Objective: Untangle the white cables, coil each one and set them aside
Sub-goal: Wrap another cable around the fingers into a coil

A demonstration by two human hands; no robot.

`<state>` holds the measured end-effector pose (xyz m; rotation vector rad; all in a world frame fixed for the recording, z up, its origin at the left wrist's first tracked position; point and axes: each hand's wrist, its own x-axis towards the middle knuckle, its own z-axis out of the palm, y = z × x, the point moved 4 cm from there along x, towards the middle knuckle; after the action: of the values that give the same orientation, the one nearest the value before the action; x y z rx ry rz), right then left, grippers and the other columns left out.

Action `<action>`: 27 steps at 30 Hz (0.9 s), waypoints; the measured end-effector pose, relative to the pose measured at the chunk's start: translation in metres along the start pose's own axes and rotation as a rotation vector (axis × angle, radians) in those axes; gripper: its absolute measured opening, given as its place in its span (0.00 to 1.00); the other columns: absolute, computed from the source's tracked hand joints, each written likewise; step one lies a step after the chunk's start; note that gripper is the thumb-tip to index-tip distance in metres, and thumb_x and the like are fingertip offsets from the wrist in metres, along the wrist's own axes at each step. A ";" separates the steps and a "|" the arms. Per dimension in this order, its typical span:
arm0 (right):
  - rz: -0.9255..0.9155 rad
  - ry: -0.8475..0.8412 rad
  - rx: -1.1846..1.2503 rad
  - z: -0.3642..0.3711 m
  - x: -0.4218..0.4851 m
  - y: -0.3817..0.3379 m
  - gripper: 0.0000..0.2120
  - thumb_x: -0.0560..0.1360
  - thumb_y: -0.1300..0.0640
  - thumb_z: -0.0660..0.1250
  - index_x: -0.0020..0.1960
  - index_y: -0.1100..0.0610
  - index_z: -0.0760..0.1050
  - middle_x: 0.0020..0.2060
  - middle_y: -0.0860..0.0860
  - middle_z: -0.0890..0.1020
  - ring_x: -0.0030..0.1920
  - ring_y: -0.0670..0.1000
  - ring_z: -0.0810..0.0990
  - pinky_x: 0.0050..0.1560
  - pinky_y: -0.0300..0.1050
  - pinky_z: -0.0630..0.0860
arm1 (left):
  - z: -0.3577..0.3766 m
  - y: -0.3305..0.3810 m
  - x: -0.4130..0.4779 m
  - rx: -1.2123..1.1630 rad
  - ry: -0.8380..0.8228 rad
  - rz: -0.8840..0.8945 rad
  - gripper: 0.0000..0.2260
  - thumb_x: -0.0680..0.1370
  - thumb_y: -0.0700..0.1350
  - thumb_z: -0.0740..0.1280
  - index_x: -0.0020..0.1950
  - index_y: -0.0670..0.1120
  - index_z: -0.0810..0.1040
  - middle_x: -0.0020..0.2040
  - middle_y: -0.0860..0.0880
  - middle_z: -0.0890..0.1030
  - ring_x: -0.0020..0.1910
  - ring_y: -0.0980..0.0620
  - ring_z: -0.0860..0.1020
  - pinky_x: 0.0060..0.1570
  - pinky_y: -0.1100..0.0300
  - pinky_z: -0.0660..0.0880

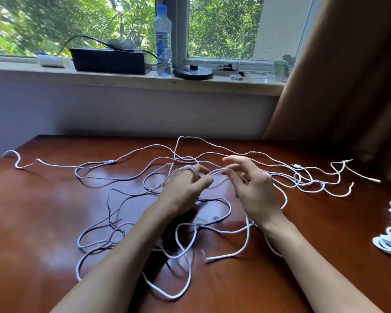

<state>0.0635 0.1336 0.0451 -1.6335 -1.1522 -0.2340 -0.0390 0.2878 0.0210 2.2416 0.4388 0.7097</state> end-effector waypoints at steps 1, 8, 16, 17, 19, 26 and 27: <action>0.003 0.066 -0.084 -0.004 0.001 0.003 0.13 0.76 0.53 0.74 0.60 0.47 0.78 0.41 0.42 0.84 0.35 0.41 0.80 0.40 0.45 0.77 | 0.001 0.000 0.000 0.042 -0.014 0.001 0.16 0.70 0.63 0.61 0.50 0.55 0.78 0.31 0.53 0.76 0.35 0.51 0.76 0.44 0.49 0.76; 0.030 0.138 -0.228 -0.010 0.002 0.009 0.11 0.72 0.44 0.76 0.51 0.47 0.80 0.29 0.44 0.77 0.32 0.45 0.78 0.36 0.44 0.75 | -0.001 0.008 -0.002 0.335 0.109 0.048 0.12 0.78 0.55 0.66 0.39 0.51 0.73 0.25 0.52 0.71 0.31 0.50 0.71 0.34 0.57 0.66; 0.109 -0.072 -0.029 0.003 0.001 0.012 0.05 0.76 0.53 0.73 0.52 0.47 0.81 0.34 0.47 0.79 0.34 0.48 0.77 0.40 0.48 0.77 | -0.007 0.001 -0.005 0.165 0.101 -0.116 0.28 0.77 0.65 0.51 0.36 0.49 0.82 0.34 0.53 0.79 0.43 0.51 0.78 0.45 0.54 0.69; 0.138 -0.078 -0.060 0.002 0.002 0.014 0.04 0.76 0.52 0.73 0.51 0.47 0.81 0.32 0.47 0.79 0.30 0.47 0.77 0.38 0.48 0.77 | -0.007 0.000 -0.005 0.142 0.093 -0.136 0.28 0.76 0.65 0.51 0.35 0.49 0.82 0.35 0.52 0.79 0.44 0.51 0.78 0.47 0.54 0.69; 0.206 -0.112 -0.031 0.000 0.002 0.017 0.04 0.76 0.50 0.74 0.48 0.49 0.81 0.28 0.50 0.79 0.23 0.49 0.76 0.29 0.44 0.73 | -0.006 -0.001 -0.005 0.135 0.074 -0.167 0.28 0.75 0.65 0.51 0.35 0.49 0.82 0.37 0.52 0.81 0.45 0.51 0.79 0.51 0.52 0.71; 0.296 -0.152 0.265 0.000 0.002 0.011 0.08 0.74 0.49 0.75 0.47 0.54 0.81 0.23 0.47 0.73 0.23 0.47 0.66 0.24 0.39 0.64 | -0.001 -0.006 -0.009 0.205 -0.031 -0.196 0.26 0.82 0.60 0.53 0.38 0.46 0.82 0.33 0.53 0.81 0.36 0.64 0.78 0.48 0.55 0.68; 0.287 -0.155 0.292 0.000 0.002 0.010 0.08 0.75 0.50 0.74 0.48 0.54 0.81 0.24 0.45 0.74 0.24 0.45 0.67 0.25 0.38 0.64 | 0.001 -0.007 -0.008 0.151 -0.051 -0.200 0.28 0.80 0.62 0.52 0.36 0.46 0.82 0.30 0.56 0.79 0.32 0.63 0.77 0.47 0.54 0.68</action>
<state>0.0723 0.1353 0.0405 -1.5506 -0.9971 0.2384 -0.0458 0.2878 0.0124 2.3095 0.7003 0.5291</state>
